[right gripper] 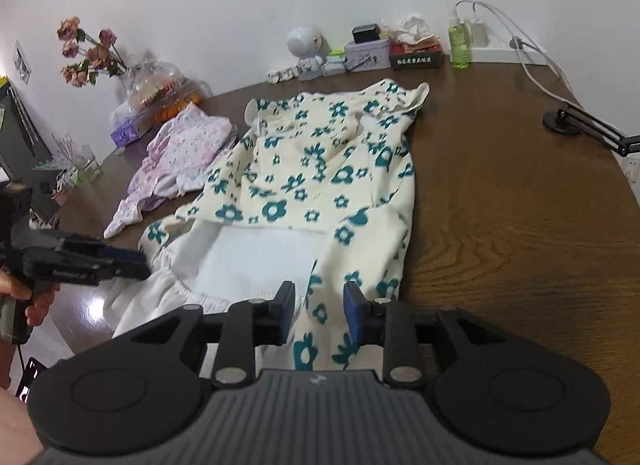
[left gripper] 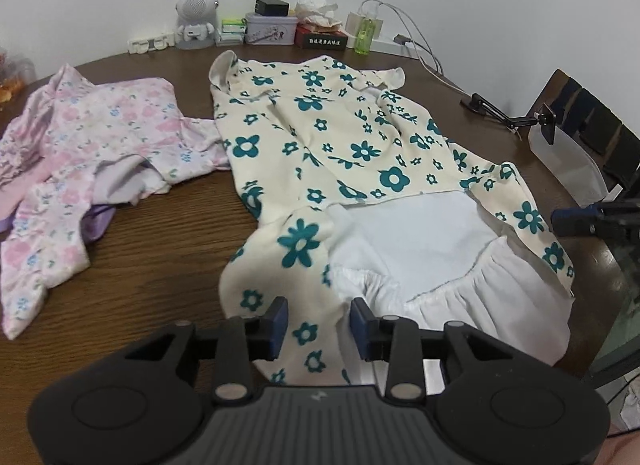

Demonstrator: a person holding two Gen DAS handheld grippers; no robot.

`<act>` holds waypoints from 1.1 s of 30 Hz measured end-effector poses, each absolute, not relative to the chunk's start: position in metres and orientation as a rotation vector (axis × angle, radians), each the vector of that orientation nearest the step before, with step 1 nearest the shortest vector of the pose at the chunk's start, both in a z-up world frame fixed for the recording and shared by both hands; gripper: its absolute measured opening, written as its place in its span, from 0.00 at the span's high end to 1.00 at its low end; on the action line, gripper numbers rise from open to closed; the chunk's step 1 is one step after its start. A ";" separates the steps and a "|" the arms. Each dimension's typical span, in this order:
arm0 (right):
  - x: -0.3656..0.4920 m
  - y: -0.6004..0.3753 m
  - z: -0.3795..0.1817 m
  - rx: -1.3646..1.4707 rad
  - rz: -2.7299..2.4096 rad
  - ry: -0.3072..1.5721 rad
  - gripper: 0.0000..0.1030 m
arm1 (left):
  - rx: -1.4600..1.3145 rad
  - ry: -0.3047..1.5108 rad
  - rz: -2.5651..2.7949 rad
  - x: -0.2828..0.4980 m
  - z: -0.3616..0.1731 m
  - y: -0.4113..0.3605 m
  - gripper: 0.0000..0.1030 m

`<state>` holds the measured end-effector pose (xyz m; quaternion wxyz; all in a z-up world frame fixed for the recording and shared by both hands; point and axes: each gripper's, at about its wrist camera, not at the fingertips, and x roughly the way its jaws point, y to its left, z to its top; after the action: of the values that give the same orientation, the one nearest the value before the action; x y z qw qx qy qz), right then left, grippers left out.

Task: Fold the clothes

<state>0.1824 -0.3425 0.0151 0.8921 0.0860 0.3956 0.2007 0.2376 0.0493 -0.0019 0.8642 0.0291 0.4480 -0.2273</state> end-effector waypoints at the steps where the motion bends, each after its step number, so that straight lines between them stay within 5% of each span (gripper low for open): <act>1: 0.181 -0.341 0.013 0.174 0.417 0.825 0.72 | 0.066 0.941 -0.464 0.240 -0.004 0.048 0.75; 2: 0.179 -0.340 0.011 0.172 0.418 0.828 0.72 | 0.072 0.943 -0.454 0.241 -0.005 0.047 0.93; 3: 0.177 -0.340 0.010 0.174 0.417 0.829 0.72 | 0.083 0.942 -0.450 0.242 -0.006 0.046 0.96; 18: 0.172 -0.347 -0.003 0.242 0.410 0.821 0.72 | 0.254 0.792 -0.577 0.215 0.044 0.020 0.98; 21: 0.170 -0.345 -0.002 0.246 0.406 0.817 0.72 | 0.317 0.850 -0.622 0.215 0.024 -0.007 0.94; 28: 0.163 -0.352 0.001 0.231 0.372 0.795 0.72 | 0.144 0.927 -0.693 0.216 0.011 0.011 0.60; 33: 0.171 -0.349 0.011 0.207 0.356 0.726 0.72 | 0.052 0.806 -0.653 0.211 0.047 0.041 0.56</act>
<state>0.1707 -0.3488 0.0106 0.9142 0.1004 0.3524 0.1731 0.2114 0.0408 0.0471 0.8682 0.0251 0.3852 -0.3119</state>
